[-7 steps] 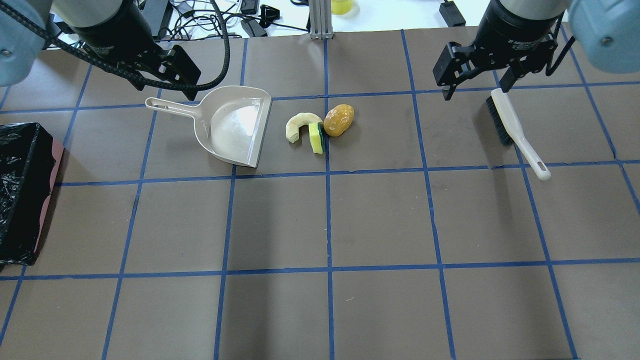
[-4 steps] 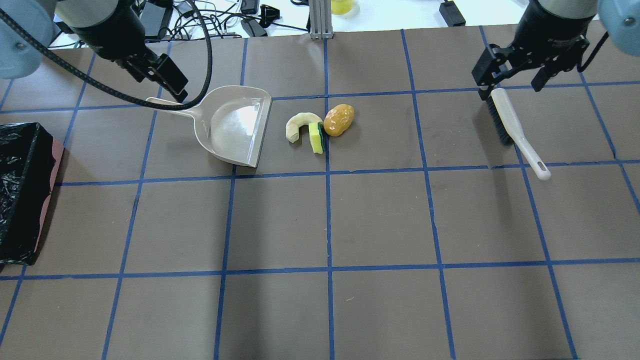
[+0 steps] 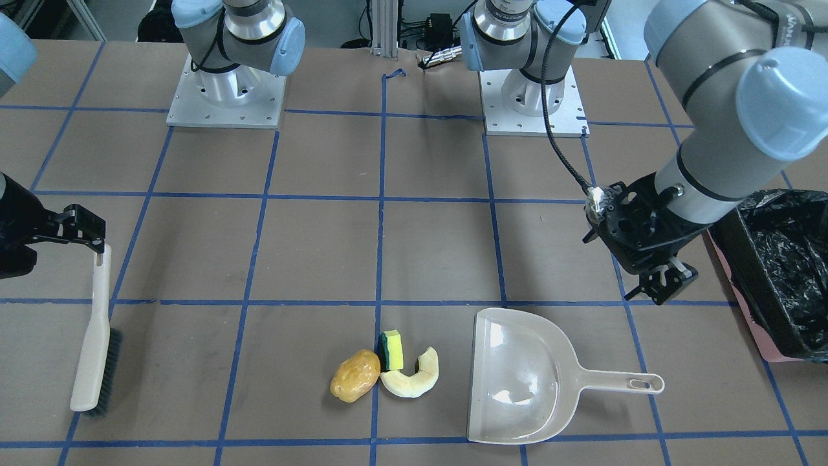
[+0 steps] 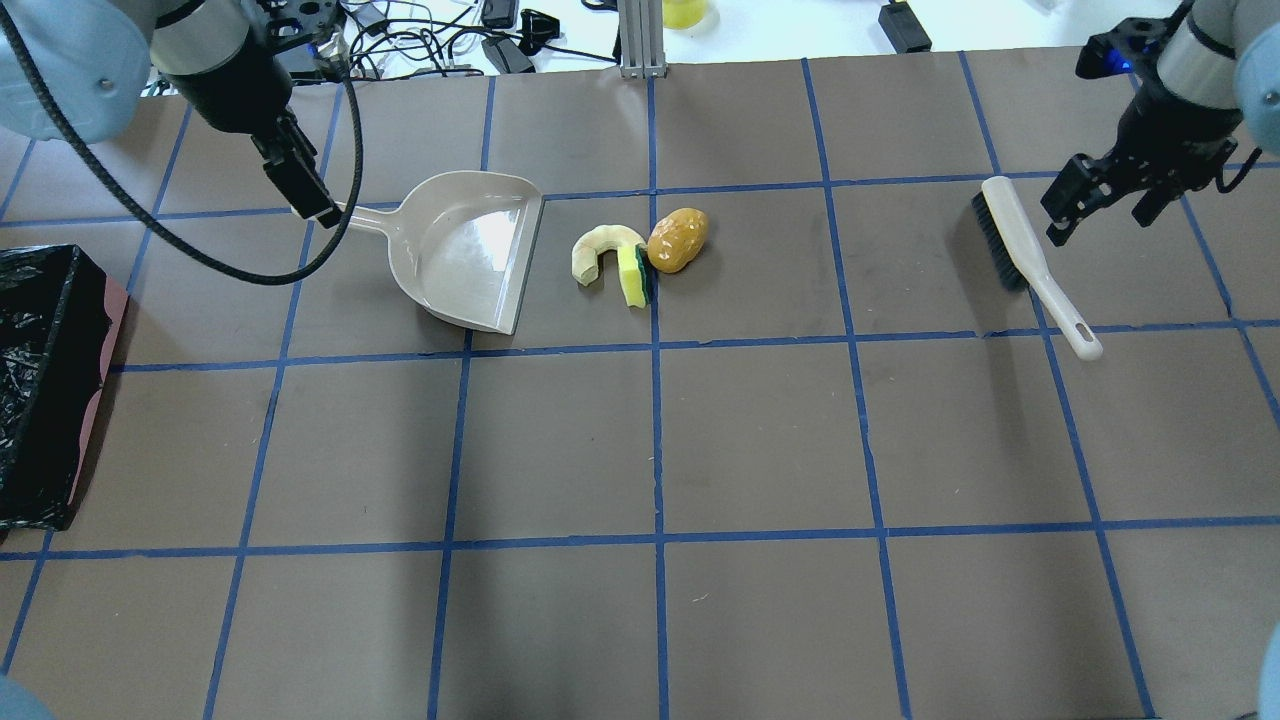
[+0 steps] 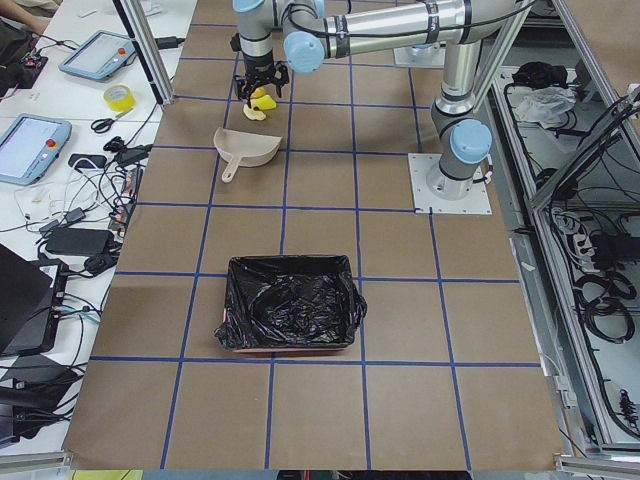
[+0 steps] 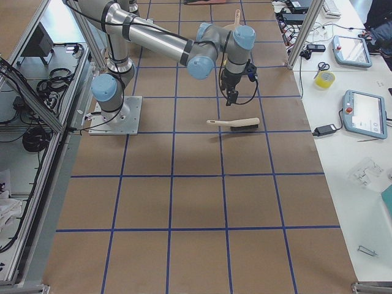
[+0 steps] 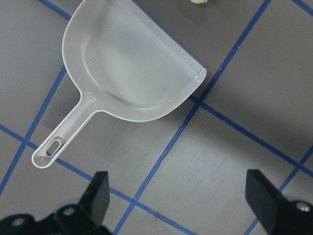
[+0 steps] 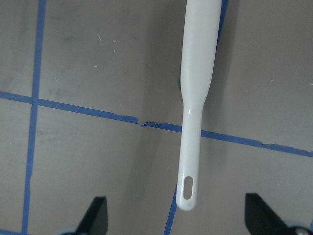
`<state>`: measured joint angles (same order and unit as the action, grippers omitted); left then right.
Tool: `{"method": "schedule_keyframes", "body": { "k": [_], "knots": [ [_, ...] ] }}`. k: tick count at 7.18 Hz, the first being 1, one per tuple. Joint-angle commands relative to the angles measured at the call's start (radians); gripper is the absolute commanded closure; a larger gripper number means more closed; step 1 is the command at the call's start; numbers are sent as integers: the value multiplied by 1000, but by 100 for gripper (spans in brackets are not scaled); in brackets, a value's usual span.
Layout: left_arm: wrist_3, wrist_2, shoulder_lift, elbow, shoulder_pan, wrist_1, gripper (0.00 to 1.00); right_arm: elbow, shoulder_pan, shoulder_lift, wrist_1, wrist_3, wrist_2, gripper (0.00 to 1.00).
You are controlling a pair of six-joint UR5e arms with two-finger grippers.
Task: Sweep and dump trash into bin
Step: 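Grasp the dustpan handle with the left gripper while the right gripper grasps the brush handle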
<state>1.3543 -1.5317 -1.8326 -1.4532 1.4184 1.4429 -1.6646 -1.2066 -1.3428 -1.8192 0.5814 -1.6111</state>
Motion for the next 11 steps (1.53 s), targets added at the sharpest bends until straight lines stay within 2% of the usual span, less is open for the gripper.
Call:
{"method": "schedule_keyframes", "body": {
  "k": [1,2,3,5,7,8,11],
  "knots": [
    [350,-75,-77,-1,-30,-98,0,-171,61,23,-196,89,2,0],
    [361,-79,-100,2,-30,-105,0,-191,77,66,-271,130,0,0],
    [365,-30,-120,2,-30,-116,0,-193,79,89,-275,112,-1,0],
    [376,-25,-175,19,-29,-165,5,-202,73,93,-267,55,2,1],
    [434,-35,-194,27,-30,-170,5,-202,58,91,-262,-27,0,4],
    [439,-36,-201,40,-30,-170,5,-202,52,99,-262,-26,-1,9],
    [430,-111,-252,42,-30,-269,0,-201,52,102,-262,-17,-4,49]
  ]
}}
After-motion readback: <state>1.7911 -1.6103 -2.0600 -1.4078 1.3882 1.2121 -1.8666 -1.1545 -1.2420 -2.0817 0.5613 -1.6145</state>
